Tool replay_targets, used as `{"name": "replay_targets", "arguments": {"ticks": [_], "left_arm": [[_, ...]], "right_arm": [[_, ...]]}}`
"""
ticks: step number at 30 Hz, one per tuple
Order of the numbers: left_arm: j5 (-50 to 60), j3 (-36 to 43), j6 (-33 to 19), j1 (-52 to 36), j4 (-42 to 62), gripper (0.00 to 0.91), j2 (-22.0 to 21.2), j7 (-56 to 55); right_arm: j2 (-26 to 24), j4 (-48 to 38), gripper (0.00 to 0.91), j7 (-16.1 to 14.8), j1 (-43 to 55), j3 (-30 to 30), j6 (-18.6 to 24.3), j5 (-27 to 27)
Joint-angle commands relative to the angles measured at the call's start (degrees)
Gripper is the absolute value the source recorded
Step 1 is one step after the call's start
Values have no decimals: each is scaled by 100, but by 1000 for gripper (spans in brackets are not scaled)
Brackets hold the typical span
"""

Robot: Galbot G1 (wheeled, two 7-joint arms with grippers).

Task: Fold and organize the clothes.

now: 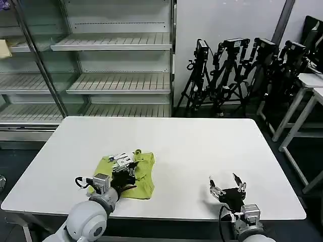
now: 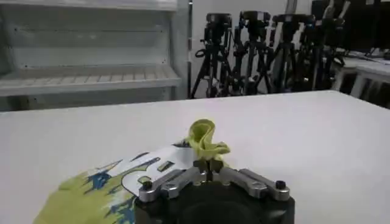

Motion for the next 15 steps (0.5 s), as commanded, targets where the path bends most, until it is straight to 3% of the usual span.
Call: {"name": "replay_targets", "arguments": {"ticks": [1, 6, 7, 8, 9, 15], "left_arm": [[-19, 146, -5, -291, 416, 10, -172, -144], [43, 196, -6, -281, 427, 10, -220, -120], [45, 201, -8, -280, 454, 212, -250, -120], [53, 200, -11, -293, 470, 322, -281, -96], [65, 201, -12, -306, 478, 877, -334, -85], [88, 230, -284, -457, 322, 907, -522, 146]], "right_arm": [[-5, 16, 907, 0, -1, -1, 1, -1], [-12, 17, 907, -6, 9, -7, 8, -1], [-12, 14, 907, -6, 12, -10, 12, 0], [-10, 9, 907, -8, 14, -12, 13, -1], [-10, 2, 907, -6, 18, -16, 16, -2], [-7, 15, 907, -9, 9, -4, 15, -2]]}}
